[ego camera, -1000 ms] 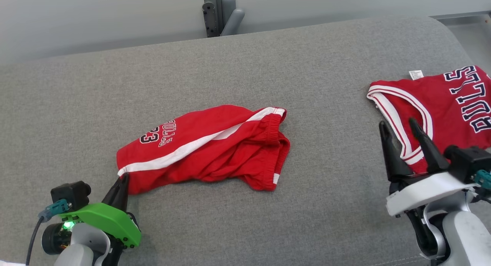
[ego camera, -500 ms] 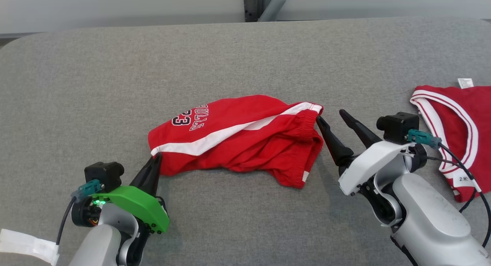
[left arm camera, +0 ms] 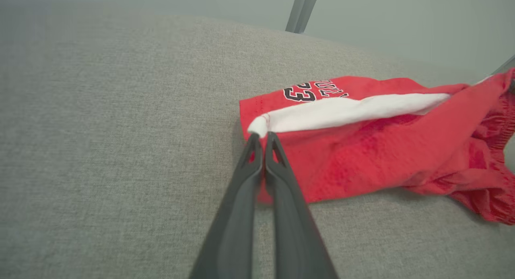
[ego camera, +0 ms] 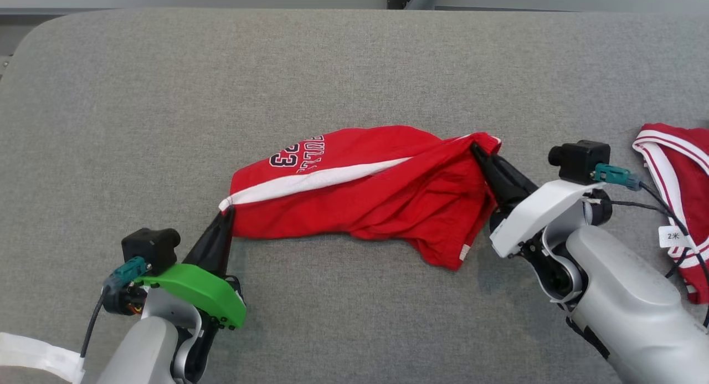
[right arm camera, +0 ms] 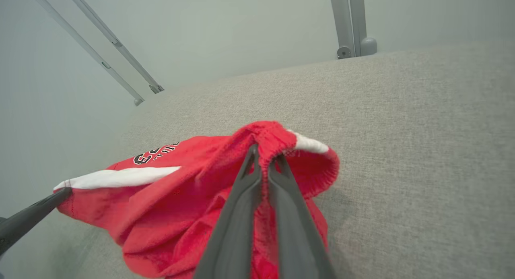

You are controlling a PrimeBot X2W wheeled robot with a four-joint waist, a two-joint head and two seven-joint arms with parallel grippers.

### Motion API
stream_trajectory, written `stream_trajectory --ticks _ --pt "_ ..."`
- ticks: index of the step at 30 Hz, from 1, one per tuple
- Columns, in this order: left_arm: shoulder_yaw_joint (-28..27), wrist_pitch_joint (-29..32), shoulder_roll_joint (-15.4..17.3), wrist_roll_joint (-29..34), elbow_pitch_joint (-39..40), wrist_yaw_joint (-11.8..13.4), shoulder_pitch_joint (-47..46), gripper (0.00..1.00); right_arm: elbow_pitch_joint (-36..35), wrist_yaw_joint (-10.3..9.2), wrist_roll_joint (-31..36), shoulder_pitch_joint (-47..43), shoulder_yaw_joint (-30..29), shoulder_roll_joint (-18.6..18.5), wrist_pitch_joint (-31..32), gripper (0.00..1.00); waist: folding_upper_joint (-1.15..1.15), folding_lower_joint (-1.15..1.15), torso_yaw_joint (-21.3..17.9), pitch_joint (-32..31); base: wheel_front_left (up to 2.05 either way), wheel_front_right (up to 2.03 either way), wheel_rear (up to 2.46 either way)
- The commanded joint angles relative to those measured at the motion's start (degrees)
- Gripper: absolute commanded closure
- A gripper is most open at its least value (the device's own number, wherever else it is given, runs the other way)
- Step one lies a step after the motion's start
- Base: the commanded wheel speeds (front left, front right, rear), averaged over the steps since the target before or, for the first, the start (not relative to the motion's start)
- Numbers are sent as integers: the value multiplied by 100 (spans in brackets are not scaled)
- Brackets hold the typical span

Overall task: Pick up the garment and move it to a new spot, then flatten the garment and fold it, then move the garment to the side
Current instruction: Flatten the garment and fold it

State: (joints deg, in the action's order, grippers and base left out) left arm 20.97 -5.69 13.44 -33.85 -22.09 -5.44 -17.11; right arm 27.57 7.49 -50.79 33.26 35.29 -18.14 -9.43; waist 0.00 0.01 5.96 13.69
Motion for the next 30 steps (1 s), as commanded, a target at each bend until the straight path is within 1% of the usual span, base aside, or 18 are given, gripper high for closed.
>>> stream_trajectory --ticks 1,3,6,9,14,17,21,24,26,30 --pt "-21 -77 49 81 56 38 -111 100 -23 0 58 64 24 -102 -104 100 0 -1 -22 -10 0 0 0" --pt "-67 -224 103 124 190 66 -144 100 -113 0 132 129 96 -197 -262 100 0 -1 -63 -35 0 0 0" --pt "-137 -385 207 210 538 118 -197 100 -343 0 392 220 127 -448 -419 100 0 -1 -138 -91 0 0 0" --pt "-190 -425 342 325 1063 185 -317 100 -799 0 669 304 50 -706 -508 100 0 -1 -227 -160 0 0 0" --pt "-283 -248 640 562 2127 314 -697 100 -1734 -1 1378 391 -412 -1153 -565 100 0 -1 -401 -293 0 0 0" --pt "-307 -50 763 736 2763 391 -1030 100 -2304 -2 1833 472 -832 -1317 -564 100 0 -1 -512 -356 0 0 0" --pt "-315 199 852 969 3510 502 -1597 100 -3067 -1 2279 535 -1366 -1368 -253 100 0 -1 -645 -427 0 0 0" --pt "-295 410 876 1153 3929 562 -2004 100 -3602 -1 2502 555 -1722 -1332 55 100 0 -1 -715 -450 0 0 0" --pt "-265 531 866 1186 4115 592 -2201 100 -3900 -1 2571 517 -1926 -1277 226 100 0 -1 -752 -446 0 0 0" --pt "-228 693 857 1228 4153 603 -2463 100 -4151 -1 2608 416 -2126 -1191 507 100 0 -1 -795 -409 0 0 0"
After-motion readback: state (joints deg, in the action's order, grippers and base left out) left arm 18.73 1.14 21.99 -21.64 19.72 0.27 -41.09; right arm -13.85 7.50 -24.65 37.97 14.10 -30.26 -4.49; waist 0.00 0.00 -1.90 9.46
